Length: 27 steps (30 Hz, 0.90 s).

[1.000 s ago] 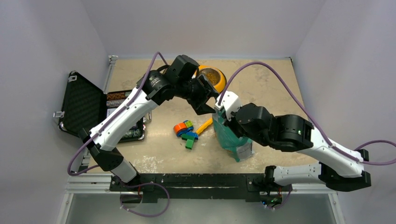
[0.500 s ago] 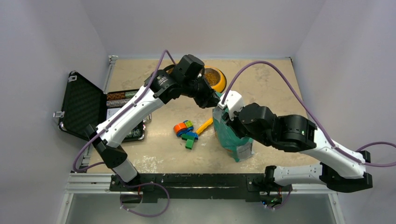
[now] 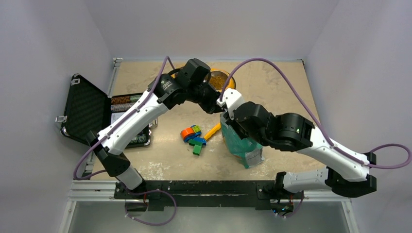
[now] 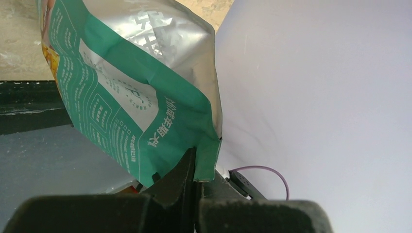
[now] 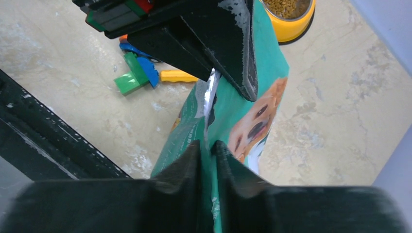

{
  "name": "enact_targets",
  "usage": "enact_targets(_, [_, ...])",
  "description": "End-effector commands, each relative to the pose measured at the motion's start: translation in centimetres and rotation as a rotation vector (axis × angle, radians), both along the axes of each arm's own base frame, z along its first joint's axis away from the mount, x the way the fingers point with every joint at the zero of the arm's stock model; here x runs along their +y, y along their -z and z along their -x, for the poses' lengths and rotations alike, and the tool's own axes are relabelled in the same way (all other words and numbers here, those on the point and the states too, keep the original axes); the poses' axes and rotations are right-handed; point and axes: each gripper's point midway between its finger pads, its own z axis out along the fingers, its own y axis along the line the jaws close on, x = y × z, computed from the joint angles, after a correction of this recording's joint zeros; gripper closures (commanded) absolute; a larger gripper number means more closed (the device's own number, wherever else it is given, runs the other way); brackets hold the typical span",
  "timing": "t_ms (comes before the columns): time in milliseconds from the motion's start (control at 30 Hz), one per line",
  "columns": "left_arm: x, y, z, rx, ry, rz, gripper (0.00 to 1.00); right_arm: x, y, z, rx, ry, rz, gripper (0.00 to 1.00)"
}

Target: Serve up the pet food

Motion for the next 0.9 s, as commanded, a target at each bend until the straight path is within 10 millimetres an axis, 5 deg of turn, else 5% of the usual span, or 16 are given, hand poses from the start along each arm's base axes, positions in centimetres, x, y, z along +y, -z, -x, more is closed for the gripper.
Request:
enact_targets(0, [1.3,-7.0,-1.4,-0.147,-0.102,0.189,1.00,-2.5,0.7,0.6,0.034,0.062,0.042,0.90])
enact_targets(67, [1.7,-7.0,-2.4,-0.166,-0.128,0.194,1.00,-4.0,2.0,1.7,0.092,0.081,0.077,1.00])
enact_targets(267, [3.4,-7.9,-5.5,-0.255,-0.203,0.189,1.00,-7.9,3.6,5.6,0.202,0.073,-0.007,1.00])
enact_targets(633, [3.4,-9.4,-4.7,-0.250,-0.184,0.228,1.00,-5.5,2.6,3.2,0.140,0.130,0.029,0.74])
enact_targets(667, [3.5,-9.5,-4.7,-0.254,-0.190,0.229,1.00,-5.4,2.7,3.1,0.141,0.131,0.034,0.77])
enact_targets(733, [3.8,-9.4,-4.6,-0.255,-0.198,0.222,1.00,-5.7,2.7,3.0,0.134,0.148,0.053,1.00])
enact_targets(867, [4.0,-8.5,-4.8,-0.239,-0.213,0.207,1.00,-8.2,2.3,3.7,0.116,0.178,0.037,1.00])
